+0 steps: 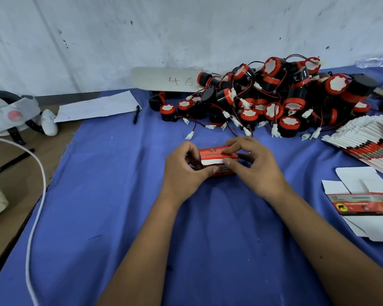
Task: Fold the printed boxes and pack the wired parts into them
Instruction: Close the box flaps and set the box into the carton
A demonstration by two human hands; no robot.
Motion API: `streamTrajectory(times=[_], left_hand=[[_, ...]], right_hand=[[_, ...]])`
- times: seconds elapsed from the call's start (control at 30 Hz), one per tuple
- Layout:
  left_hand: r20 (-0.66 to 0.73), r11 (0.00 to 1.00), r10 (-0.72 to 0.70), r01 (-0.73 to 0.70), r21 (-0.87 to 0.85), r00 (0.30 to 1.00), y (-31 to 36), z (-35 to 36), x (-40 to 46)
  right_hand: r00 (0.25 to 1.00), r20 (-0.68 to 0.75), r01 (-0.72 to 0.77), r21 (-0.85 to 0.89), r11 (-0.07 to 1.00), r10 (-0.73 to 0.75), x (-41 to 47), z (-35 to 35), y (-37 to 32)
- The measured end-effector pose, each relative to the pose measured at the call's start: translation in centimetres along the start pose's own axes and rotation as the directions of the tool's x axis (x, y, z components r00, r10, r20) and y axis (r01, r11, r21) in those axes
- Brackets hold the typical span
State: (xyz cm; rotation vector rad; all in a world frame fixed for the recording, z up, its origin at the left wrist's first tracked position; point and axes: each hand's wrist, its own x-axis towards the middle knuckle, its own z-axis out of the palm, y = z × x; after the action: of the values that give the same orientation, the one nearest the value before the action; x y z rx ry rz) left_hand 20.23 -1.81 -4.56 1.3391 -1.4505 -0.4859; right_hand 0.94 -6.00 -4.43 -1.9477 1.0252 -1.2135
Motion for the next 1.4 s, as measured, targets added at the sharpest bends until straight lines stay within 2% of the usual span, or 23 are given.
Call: streamTrajectory(times=[0.13, 0.23, 0.33, 0.43, 0.7, 0.87, 0.97, 1.07, 1.2, 1.3, 1.4], left_hand=[[0.038, 0.998, 0.019, -0.017, -0.057, 0.999, 0.3, -0.2, -0.1], [0.083, 0.999, 0.037, -0.038, 0.012, 0.996, 0.1, -0.1, 0.1], [0.113, 0.999, 0.021, -0.018, -0.026, 0.993, 0.0, -0.1, 0.2], [0.123, 0.997, -0.005, 0.015, -0.079, 0.992, -0.1, -0.2, 0.3], [0.122, 0.999, 0.026, -0.022, -0.033, 0.992, 0.0, 0.0, 0.5], [0.148, 0.992, -0.01, 0.029, -0.125, 0.989, 0.1, -0.2, 0.4], [0.074, 0.983, -0.014, 0.027, -0.181, 0.997, 0.0, 0.1, 0.2], [0.031, 0.99, 0.041, -0.036, -0.136, 0.999, 0.0, 0.1, 0.1], [0.13, 0.987, 0.036, -0.015, -0.159, 0.991, -0.3, -0.7, 0.2], [0.139, 0.992, 0.045, -0.027, -0.127, 0.989, -0.4, -0.7, 0.3], [0.139, 0.996, 0.067, -0.057, -0.075, 0.988, -0.6, -0.5, 0.4]], right_hand=[[0.995, 0.069, -0.084, 0.144, 0.986, 0.075, 0.0, 0.0, 0.0], [0.993, 0.079, -0.098, 0.198, 0.975, 0.084, 0.0, -0.2, -0.2], [0.989, 0.088, -0.137, 0.256, 0.957, 0.119, 0.1, -0.3, -0.2], [0.983, 0.1, -0.173, 0.285, 0.943, 0.151, 0.2, -0.5, -0.3], [0.965, 0.155, -0.259, 0.457, 0.851, 0.21, 0.2, -0.8, -0.6], [0.968, 0.167, -0.239, 0.405, 0.882, 0.186, 0.0, -0.9, -0.6], [0.974, 0.146, -0.213, 0.365, 0.906, 0.171, -0.1, -0.8, -0.7], [0.979, 0.122, -0.193, 0.325, 0.926, 0.161, -0.1, -0.7, -0.9], [0.98, 0.118, -0.188, 0.321, 0.928, 0.158, -0.1, -0.6, -0.9], [0.983, 0.122, -0.17, 0.304, 0.937, 0.139, 0.0, -0.6, -0.7], [0.99, 0.107, -0.11, 0.216, 0.97, 0.089, -0.1, -0.7, -0.3]])
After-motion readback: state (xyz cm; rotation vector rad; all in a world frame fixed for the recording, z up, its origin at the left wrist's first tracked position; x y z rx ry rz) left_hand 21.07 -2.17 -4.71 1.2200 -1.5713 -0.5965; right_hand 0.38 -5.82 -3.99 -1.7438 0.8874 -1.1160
